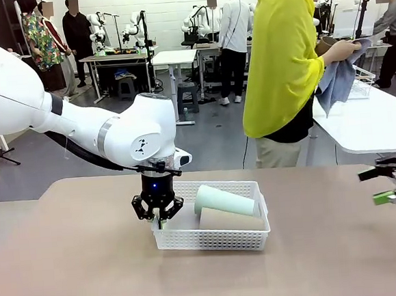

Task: Clean and organize the cups into the basket.
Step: Pick up the Reusable plastic cup from the right side of the table and stack it inside the Organizing basket in the center of the table.

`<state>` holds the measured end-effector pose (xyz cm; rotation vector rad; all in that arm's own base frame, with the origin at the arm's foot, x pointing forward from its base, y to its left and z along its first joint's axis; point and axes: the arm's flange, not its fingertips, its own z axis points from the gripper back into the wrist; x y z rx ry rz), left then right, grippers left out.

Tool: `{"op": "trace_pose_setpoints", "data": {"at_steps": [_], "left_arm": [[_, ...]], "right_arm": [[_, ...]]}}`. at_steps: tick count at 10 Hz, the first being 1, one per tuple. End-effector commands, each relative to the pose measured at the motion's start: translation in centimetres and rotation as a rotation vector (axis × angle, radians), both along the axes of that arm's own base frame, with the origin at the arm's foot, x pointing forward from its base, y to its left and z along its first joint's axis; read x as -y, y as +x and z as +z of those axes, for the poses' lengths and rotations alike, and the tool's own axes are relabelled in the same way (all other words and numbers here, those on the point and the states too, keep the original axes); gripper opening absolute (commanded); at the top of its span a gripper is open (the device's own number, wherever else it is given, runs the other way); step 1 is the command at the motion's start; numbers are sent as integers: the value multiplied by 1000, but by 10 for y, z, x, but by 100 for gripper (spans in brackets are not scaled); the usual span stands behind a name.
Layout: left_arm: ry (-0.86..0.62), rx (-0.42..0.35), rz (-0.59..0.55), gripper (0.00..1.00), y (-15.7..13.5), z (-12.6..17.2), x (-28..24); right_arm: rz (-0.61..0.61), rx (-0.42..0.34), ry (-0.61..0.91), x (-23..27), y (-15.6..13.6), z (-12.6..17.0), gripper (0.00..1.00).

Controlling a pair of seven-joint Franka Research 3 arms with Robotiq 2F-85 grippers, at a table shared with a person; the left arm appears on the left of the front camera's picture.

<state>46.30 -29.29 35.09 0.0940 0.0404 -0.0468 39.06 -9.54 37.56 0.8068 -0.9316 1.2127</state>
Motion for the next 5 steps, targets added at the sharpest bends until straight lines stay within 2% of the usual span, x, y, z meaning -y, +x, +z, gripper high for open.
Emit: {"op": "trace_pose_setpoints", "data": {"at_steps": [1,2,3,5], "left_arm": [[7,8,-15,3,0,0,-1],[7,8,-15,3,0,0,-1],[7,8,-15,3,0,0,-1],[7,8,-15,3,0,0,-1]], "right_arm": [[-6,44,108,22,3,-2,100],[-21,33,124,33,1,-6,100],[-11,11,42,16,-5,1,100],[-11,11,42,16,-5,1,100]]}}
